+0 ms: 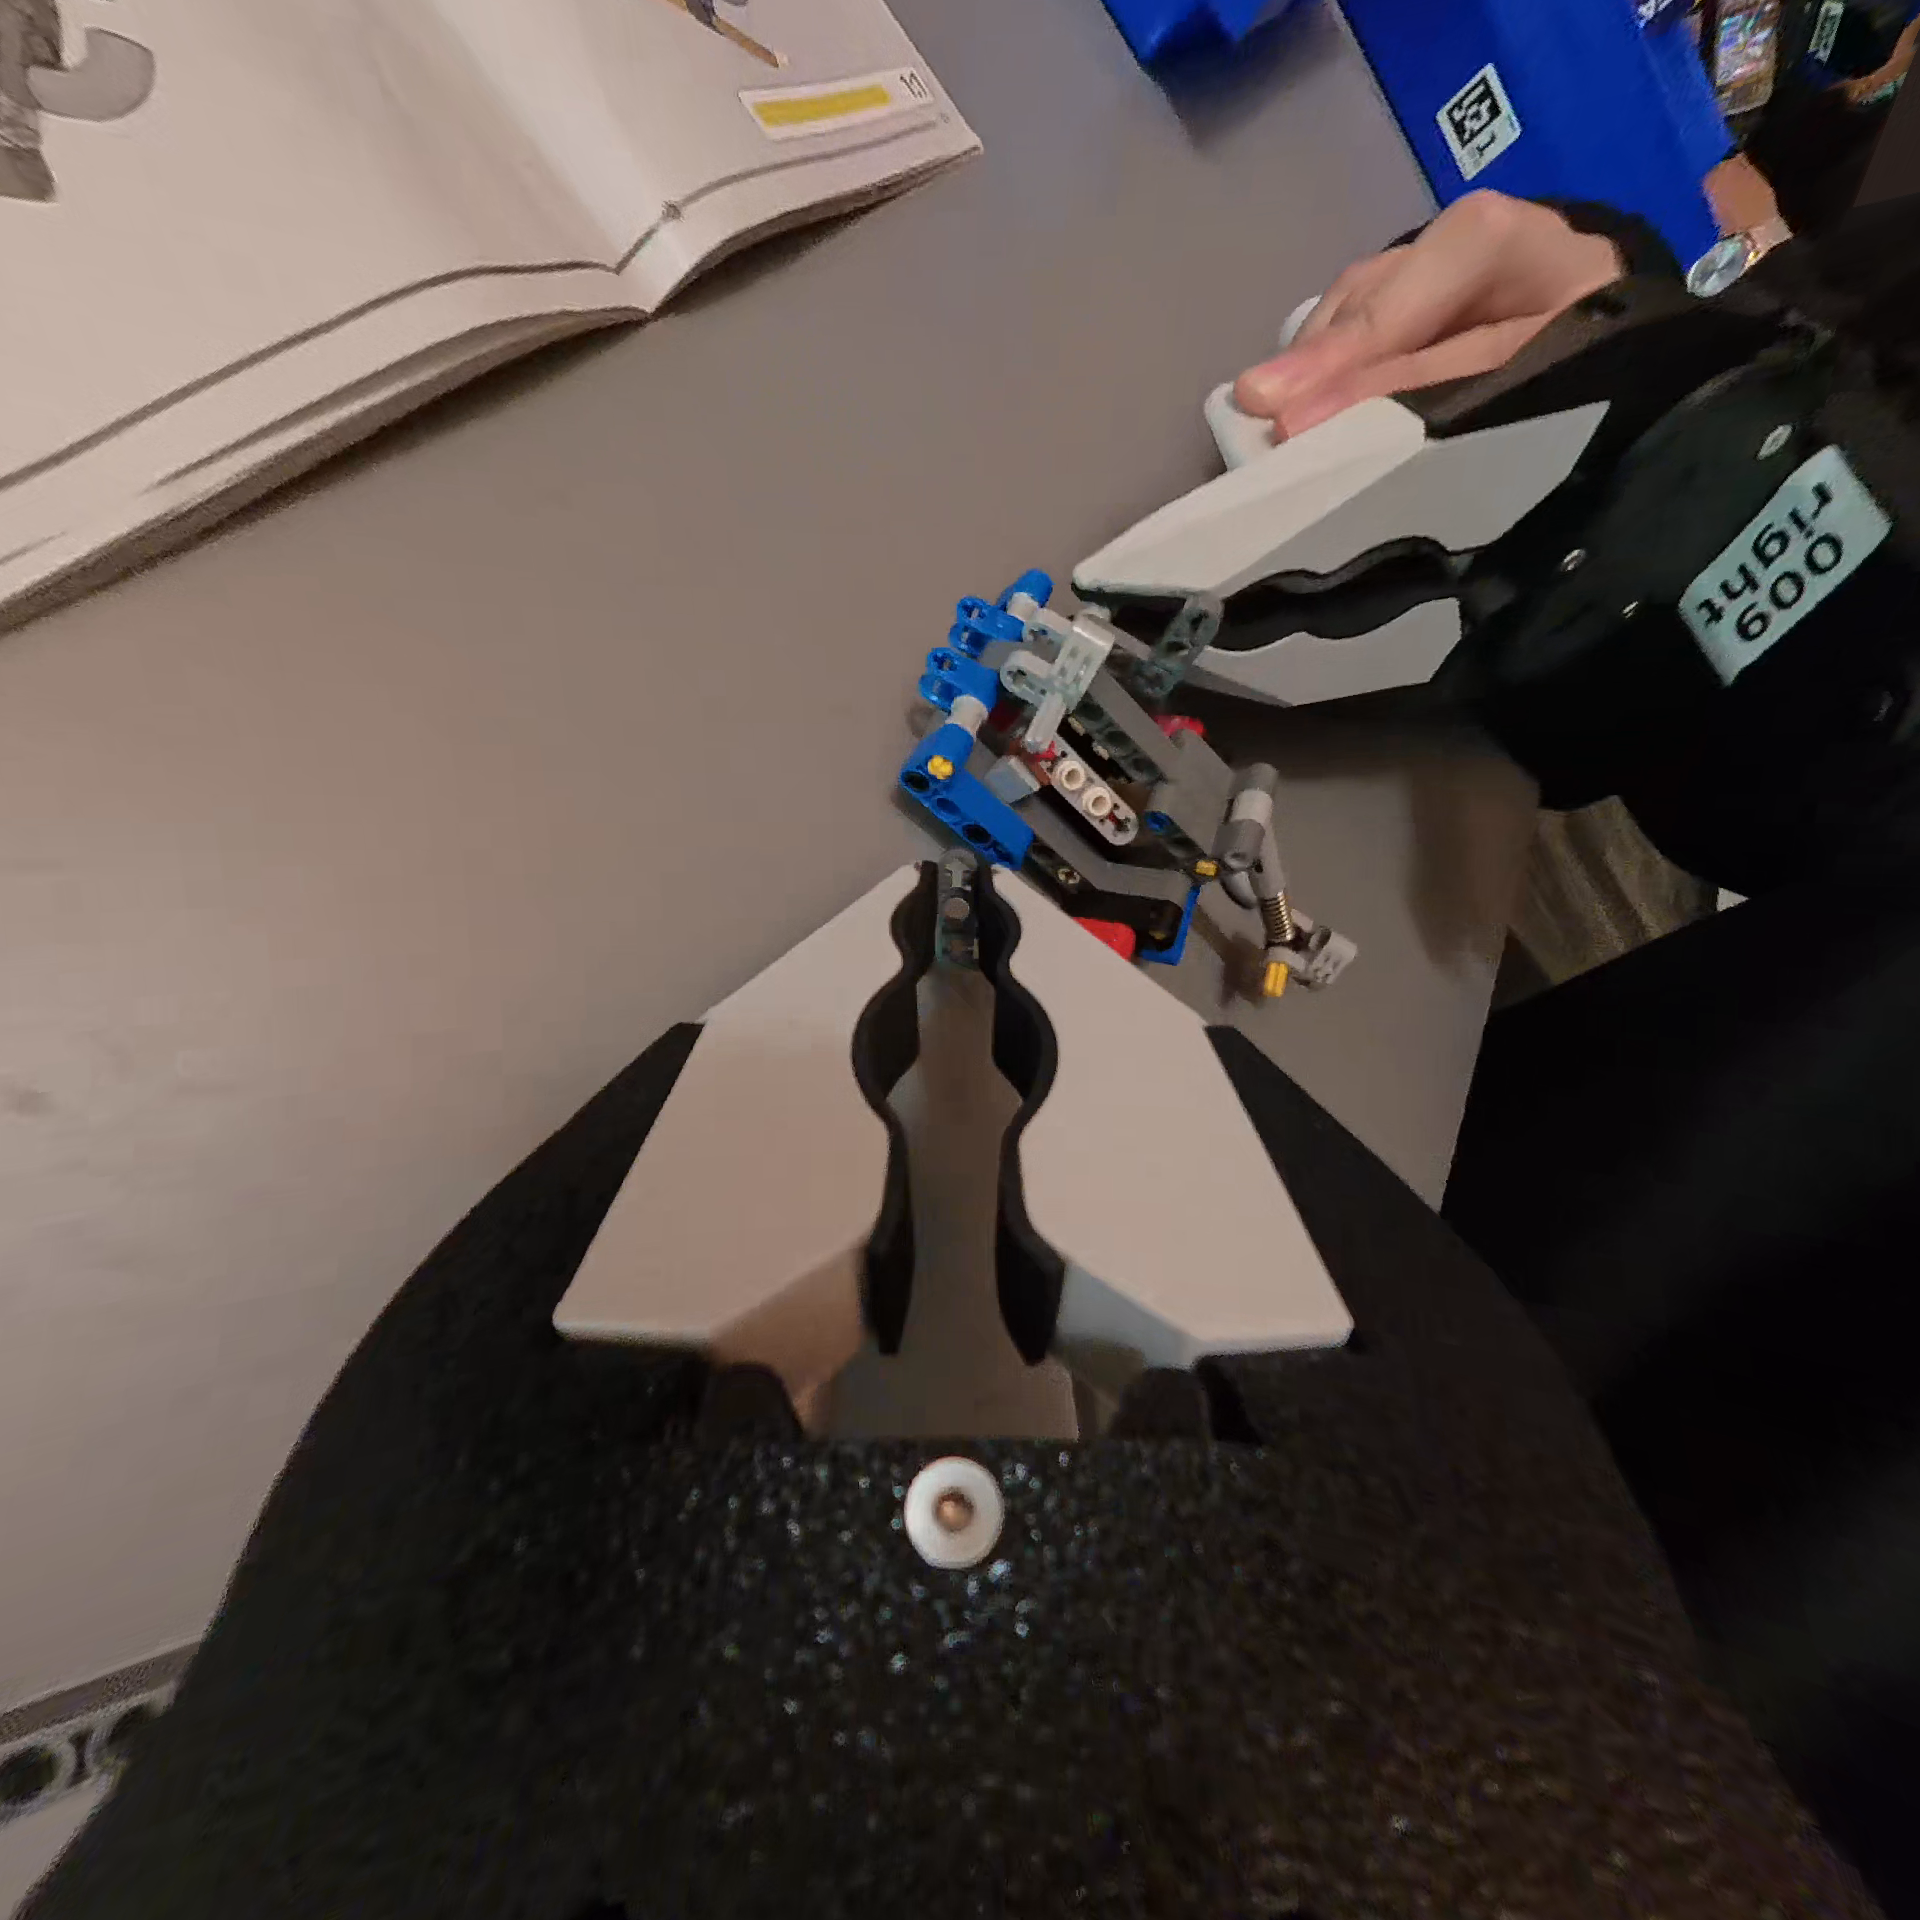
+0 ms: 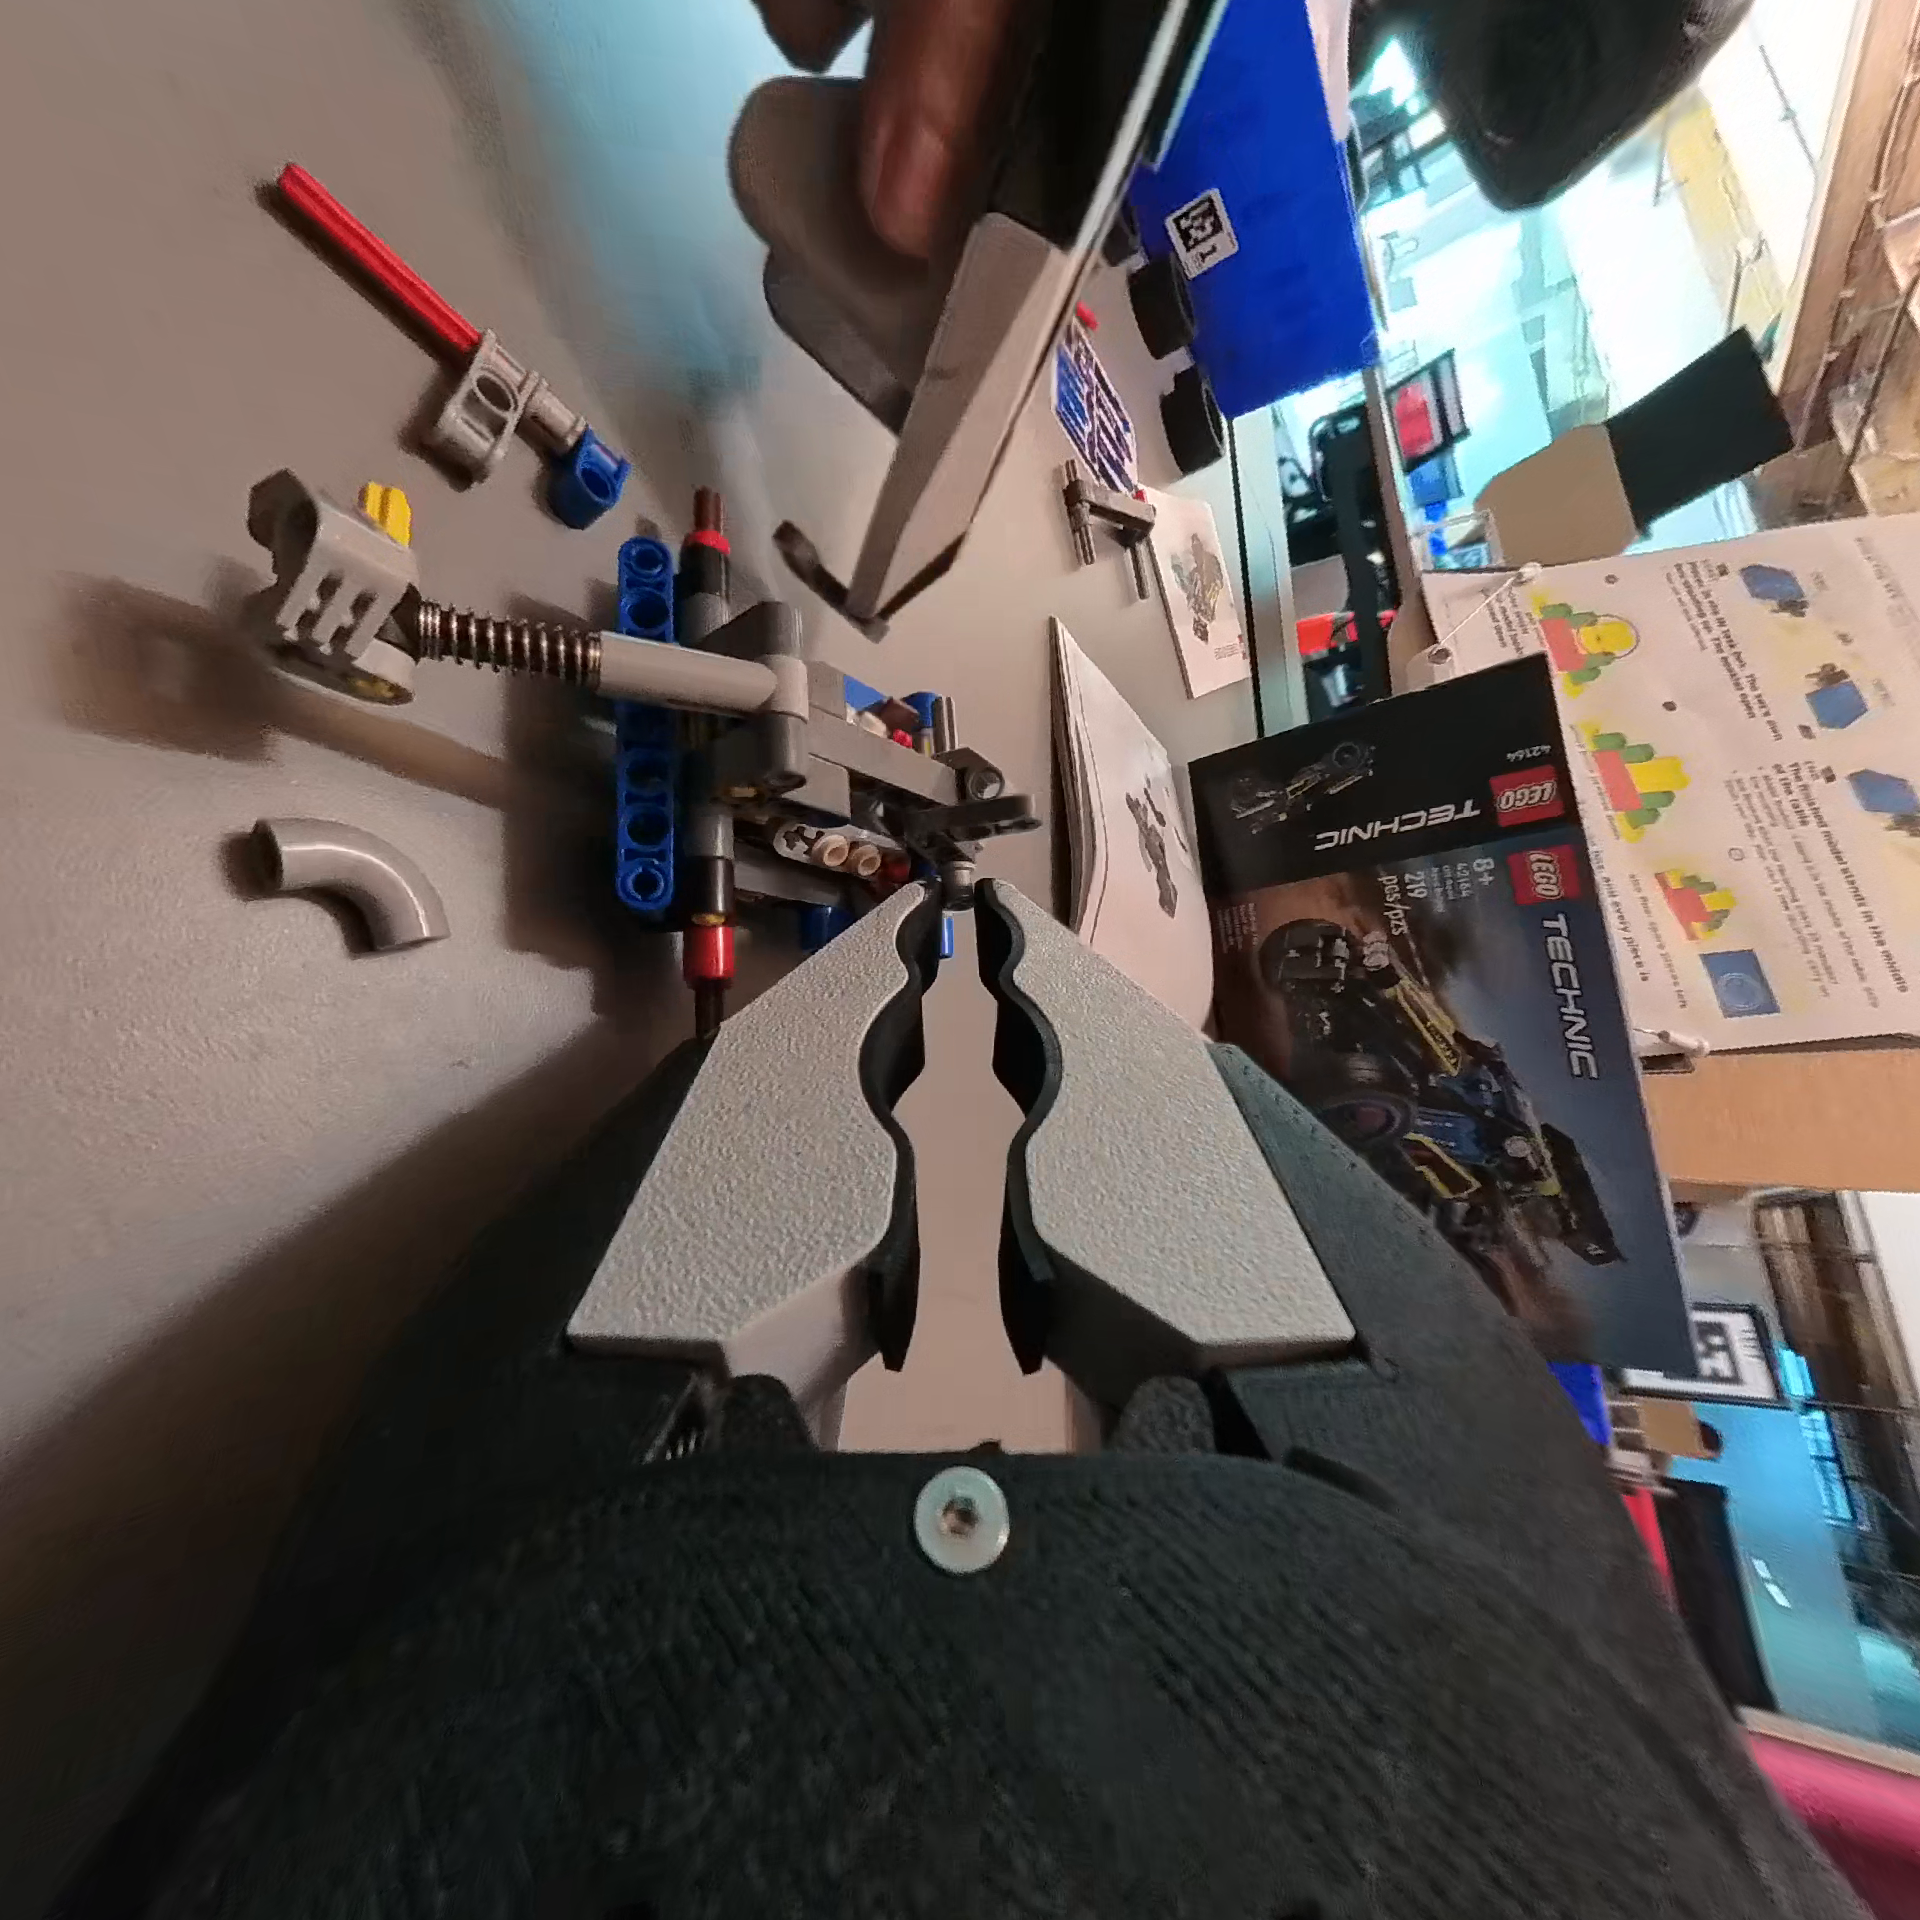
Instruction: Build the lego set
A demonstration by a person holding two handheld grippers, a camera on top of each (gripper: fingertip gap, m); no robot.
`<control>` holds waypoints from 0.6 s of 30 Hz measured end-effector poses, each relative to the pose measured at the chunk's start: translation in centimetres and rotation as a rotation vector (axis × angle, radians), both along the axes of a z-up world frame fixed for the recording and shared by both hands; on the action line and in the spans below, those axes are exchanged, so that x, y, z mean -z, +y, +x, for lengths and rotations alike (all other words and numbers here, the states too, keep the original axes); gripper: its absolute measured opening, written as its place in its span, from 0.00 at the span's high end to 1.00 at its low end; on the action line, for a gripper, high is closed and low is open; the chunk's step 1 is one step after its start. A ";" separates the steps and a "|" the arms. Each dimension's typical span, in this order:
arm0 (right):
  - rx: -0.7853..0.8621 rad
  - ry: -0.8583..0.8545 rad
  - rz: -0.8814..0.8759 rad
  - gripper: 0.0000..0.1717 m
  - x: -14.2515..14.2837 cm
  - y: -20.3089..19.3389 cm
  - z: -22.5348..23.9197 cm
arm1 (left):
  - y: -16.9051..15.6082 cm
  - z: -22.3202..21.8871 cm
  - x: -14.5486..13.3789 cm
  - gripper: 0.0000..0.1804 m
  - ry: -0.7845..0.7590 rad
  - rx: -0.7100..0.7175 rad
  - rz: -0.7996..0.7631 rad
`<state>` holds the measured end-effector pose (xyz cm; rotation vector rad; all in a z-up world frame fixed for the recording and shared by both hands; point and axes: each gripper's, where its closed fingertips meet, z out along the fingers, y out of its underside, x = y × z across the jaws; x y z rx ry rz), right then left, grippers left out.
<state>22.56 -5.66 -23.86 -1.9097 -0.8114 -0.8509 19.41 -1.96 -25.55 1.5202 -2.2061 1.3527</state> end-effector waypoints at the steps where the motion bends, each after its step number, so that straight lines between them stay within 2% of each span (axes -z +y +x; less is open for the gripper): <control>1: 0.003 0.013 -0.002 0.98 0.0 0.0 0.1 | -0.1 0.0 0.2 0.98 -0.008 0.003 0.003; 7: -0.002 0.099 -0.029 0.98 0.4 -0.2 0.2 | -0.1 0.0 0.6 0.98 -0.058 0.004 -0.018; 12: -0.036 0.381 -0.074 0.98 0.6 -0.7 -0.3 | -0.2 -0.4 0.7 0.98 -0.073 0.041 0.002; 18: -0.059 0.639 -0.097 0.98 0.4 -1.1 -0.8 | -0.3 -0.5 0.9 0.98 -0.105 0.074 0.049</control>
